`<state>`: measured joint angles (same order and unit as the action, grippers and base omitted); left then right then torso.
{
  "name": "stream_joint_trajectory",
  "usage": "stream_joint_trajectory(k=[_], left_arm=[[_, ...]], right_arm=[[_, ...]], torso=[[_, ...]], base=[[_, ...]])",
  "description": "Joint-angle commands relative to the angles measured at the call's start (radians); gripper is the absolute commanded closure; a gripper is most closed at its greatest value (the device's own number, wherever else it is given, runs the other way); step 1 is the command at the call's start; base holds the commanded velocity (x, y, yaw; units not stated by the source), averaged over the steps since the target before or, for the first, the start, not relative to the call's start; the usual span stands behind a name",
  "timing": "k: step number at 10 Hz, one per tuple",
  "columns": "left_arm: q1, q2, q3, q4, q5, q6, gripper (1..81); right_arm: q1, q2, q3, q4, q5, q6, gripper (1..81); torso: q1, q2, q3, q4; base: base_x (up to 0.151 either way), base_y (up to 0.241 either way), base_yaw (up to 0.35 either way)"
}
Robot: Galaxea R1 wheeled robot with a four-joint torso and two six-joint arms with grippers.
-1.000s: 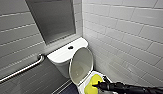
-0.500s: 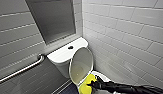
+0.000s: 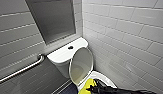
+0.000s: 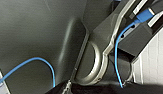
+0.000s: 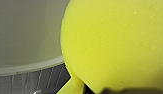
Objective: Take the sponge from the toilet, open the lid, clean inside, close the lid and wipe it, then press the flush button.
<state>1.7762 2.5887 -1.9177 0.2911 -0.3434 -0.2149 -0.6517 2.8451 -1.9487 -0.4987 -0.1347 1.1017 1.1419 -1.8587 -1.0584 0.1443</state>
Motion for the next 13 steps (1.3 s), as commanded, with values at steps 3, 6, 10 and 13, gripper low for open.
stream_joint_trajectory(k=[3,6,10,13], left_arm=[[0.164,-0.048,0.046,0.026,-0.032,0.002,1.0],[0.162,-0.037,0.046,0.051,-0.032,0.002,1.0],[0.162,-0.033,0.042,0.056,-0.032,0.002,1.0],[0.161,-0.031,0.042,0.057,-0.032,0.006,1.0]], right_arm=[[0.028,0.039,-0.054,-0.018,0.037,0.001,81.1],[-0.001,-0.213,0.258,-0.03,0.007,0.007,81.1],[-0.092,-0.386,0.36,-0.034,0.021,0.006,81.1],[-0.144,-0.519,0.433,-0.043,0.024,0.006,81.1]], torso=[[0.0,0.0,0.0,0.0],[0.0,0.0,0.0,0.0],[0.0,0.0,0.0,0.0],[0.0,0.0,0.0,0.0]], base=[[0.0,0.0,0.0],[0.0,0.0,0.0],[0.0,0.0,0.0],[0.0,0.0,0.0]])
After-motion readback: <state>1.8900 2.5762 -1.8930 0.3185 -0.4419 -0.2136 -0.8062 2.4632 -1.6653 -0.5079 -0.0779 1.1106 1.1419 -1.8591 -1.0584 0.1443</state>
